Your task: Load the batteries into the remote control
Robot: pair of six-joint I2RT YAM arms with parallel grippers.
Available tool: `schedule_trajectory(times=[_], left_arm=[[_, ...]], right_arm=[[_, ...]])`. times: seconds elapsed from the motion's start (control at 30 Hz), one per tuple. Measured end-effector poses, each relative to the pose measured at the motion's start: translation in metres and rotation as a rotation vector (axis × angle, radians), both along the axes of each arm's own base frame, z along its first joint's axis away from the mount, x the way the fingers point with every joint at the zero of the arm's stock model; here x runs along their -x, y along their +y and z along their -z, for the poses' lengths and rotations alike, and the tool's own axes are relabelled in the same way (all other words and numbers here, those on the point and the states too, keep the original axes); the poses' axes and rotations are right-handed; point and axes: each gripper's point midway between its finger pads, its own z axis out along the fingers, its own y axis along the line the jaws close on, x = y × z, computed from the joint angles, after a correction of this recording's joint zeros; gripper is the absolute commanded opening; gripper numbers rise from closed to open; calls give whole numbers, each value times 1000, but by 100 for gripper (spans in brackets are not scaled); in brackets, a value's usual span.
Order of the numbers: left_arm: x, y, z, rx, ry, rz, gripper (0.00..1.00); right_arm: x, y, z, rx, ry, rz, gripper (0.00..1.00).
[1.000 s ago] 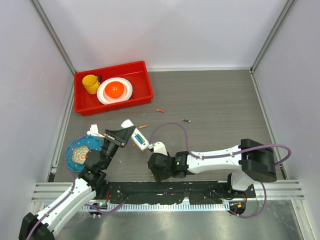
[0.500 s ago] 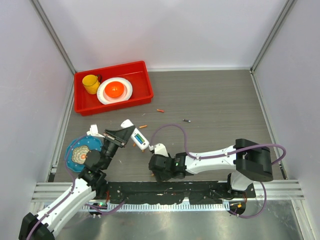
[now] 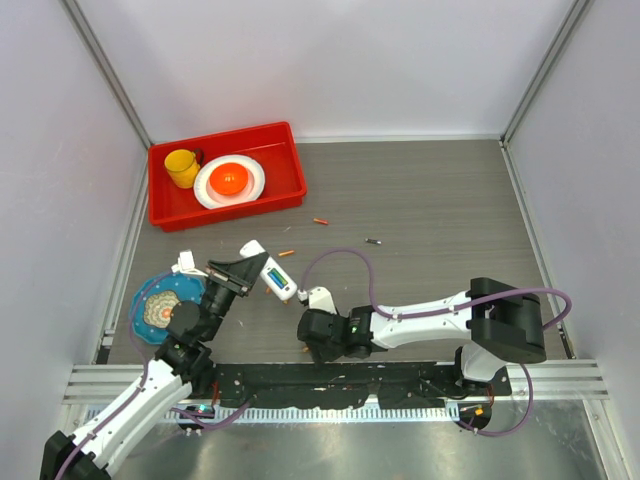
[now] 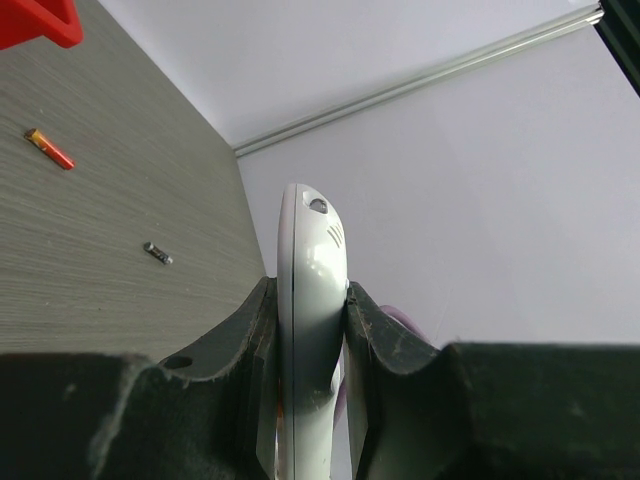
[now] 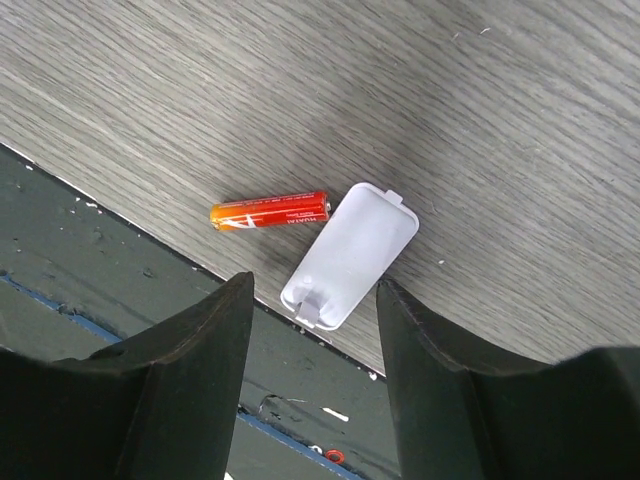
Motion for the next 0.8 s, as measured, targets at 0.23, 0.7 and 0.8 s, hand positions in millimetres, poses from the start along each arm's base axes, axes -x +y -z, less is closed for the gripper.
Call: schedule_trajectory(times=[0.23, 0.7, 0.8], left_arm=[[-2, 2, 3, -7, 11, -13, 0], [-4, 3, 16, -47, 46, -29, 0], [-5, 3, 17, -51, 47, -30, 0]], right_arm=[[-4, -4, -1, 8, -17, 21, 59], [-9, -14, 3, 56, -47, 38, 40], [-10, -16, 3, 65, -54, 42, 36]])
